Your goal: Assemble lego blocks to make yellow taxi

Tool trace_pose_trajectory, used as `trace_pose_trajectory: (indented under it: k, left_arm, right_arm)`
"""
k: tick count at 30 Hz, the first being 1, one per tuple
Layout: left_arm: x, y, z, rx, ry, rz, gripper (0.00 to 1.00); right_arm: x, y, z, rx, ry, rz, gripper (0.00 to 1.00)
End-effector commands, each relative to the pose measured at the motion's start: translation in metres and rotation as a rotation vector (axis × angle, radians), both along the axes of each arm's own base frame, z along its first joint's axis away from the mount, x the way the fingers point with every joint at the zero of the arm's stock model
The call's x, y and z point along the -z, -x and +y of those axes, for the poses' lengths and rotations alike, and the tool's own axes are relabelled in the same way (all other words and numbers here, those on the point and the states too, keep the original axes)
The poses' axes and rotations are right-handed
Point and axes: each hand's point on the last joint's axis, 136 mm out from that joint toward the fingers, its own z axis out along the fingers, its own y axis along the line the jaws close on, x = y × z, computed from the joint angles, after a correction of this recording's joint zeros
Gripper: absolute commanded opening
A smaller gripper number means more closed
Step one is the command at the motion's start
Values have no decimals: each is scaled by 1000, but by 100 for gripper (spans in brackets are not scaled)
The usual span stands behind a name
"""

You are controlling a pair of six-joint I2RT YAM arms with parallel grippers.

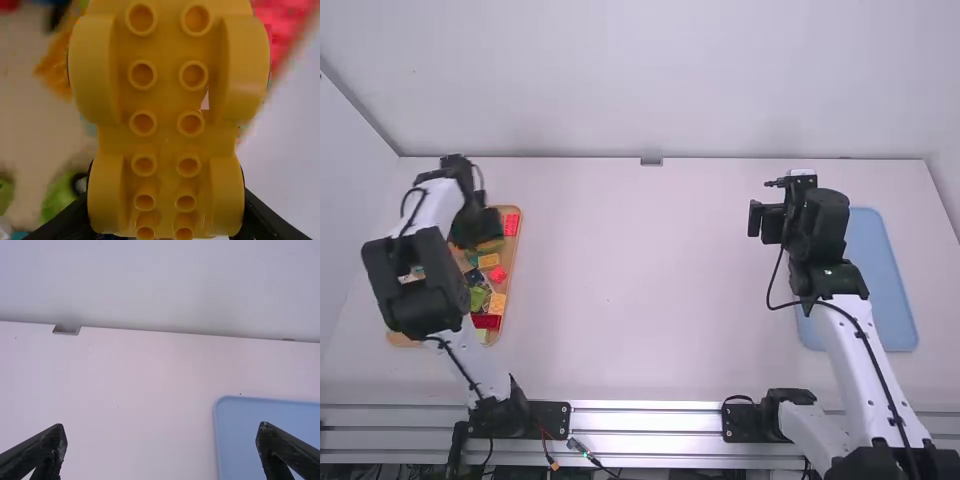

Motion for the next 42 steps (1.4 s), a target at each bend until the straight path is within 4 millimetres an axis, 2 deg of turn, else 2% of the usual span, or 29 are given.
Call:
trace_pose_trajectory:
  k: [1,2,3,4,5,6,8,9,11,13,14,15,16,19,20,22,24,26,33,35,39,42]
  left_arm:
    - [-20,-25,-56,282,-32,-55,25]
    - [-21,-35,-87,427,-47,-72,22]
    - [-21,-37,-96,467,-50,-77,21]
    - [-20,-42,-123,584,-61,-88,18]
    - [-18,-46,-152,705,-74,-106,10]
    - [-17,-47,-164,750,-78,-115,9]
    - [-10,-45,-216,932,-98,-152,8]
    - [-9,-42,-225,971,-101,-158,6]
    - [-1,-27,-253,1114,-110,-161,6]
    - [0,-24,-257,1134,-112,-159,6]
    - [12,-2,-276,1276,-109,-130,8]
    - [12,-2,-276,1276,-109,-130,8]
    - [28,35,-300,1504,-43,-85,8]
    - [28,35,-300,1504,-43,-85,8]
    - [36,55,-316,1627,7,-71,11]
    - [44,75,-328,1751,34,-51,17]
    - [47,80,-331,1770,36,-45,23]
    - [50,86,-334,1785,39,-37,24]
    - [60,97,-332,1791,68,-19,35]
    - [63,100,-334,1792,86,-28,45]
    - [66,101,-332,1792,80,-24,51]
    - [66,100,-331,1790,73,-23,62]
  right_arm:
    - [-14,-5,1,-2,-3,-28,99]
    - [-13,-5,1,-1,-2,-28,99]
    - [-13,-5,1,-1,-2,-28,99]
    - [-13,-5,1,-1,-2,-28,99]
    - [-13,-5,0,1,-2,-28,99]
    - [-13,-5,0,2,-2,-27,99]
    - [-13,-5,-6,16,-2,-26,99]
    - [-13,-5,-7,20,-2,-25,99]
    - [-12,-4,-12,32,-2,-23,99]
    - [-12,-4,-12,33,-2,-22,99]
    - [-12,-4,-17,46,-3,-20,99]
    - [-12,-4,-17,46,-3,-20,99]
    - [-12,-4,-20,58,-13,-20,99]
    - [-12,-4,-20,58,-13,-20,99]
    - [-12,-4,-21,60,-14,-20,99]
    - [-12,-4,-21,59,-14,-19,99]
    - [-11,-4,-21,59,-14,-19,99]
    - [-11,-4,-21,60,-14,-16,99]
    - [-11,-4,-21,60,-14,-16,99]
    - [-11,-4,-21,60,-13,-16,99]
    - [-11,-4,-21,60,-14,-16,99]
    - [-11,-4,-21,59,-14,-16,99]
